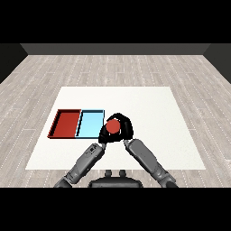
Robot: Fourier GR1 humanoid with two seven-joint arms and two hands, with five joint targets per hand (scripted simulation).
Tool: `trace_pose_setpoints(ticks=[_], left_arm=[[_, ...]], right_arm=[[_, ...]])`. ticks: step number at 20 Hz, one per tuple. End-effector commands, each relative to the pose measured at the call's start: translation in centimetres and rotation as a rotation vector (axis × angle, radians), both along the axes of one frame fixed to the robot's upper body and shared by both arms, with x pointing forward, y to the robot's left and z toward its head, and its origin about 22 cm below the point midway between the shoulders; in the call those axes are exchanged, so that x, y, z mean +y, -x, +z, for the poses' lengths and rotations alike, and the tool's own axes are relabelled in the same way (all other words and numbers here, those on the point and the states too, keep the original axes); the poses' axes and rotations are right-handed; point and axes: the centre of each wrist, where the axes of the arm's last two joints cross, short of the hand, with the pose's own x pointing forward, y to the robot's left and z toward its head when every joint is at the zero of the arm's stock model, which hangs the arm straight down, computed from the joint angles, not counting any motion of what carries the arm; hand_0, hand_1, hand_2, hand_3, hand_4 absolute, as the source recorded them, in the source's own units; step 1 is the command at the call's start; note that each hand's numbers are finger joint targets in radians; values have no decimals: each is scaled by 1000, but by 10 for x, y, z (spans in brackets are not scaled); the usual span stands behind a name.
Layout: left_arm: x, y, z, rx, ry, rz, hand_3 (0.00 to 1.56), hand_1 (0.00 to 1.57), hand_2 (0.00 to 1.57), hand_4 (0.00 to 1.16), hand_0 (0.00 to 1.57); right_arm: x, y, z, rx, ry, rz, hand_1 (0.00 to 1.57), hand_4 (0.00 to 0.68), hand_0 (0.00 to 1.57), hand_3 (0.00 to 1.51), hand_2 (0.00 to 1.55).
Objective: Pick the red can and put it in the red box
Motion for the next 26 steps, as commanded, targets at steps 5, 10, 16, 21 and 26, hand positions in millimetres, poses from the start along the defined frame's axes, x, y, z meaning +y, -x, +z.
trace_pose_setpoints(ticks=[5,10,16,21,26], left_arm=[[-7,-14,11,18,-26,61,1478,1571,1557,1124,1571],[-11,-18,11,-83,-5,111,1482,1571,1564,1137,1571],[2,-9,2,-130,39,121,1513,1571,1571,1147,1571],[2,-9,-1,-121,23,138,1513,1571,1571,1147,1571],[0,-1,7,-100,23,156,1496,1571,1571,1135,1571]], right_arm=[[-9,5,-11,13,-7,5,1482,644,1482,1391,1443],[8,-7,5,35,-20,36,1493,637,1493,1388,1439],[2,1,-7,89,56,0,0,0,0,0,0],[0,-9,-11,110,97,-5,0,0,0,0,0],[-12,-10,-14,124,60,-7,0,0,0,0,0]])
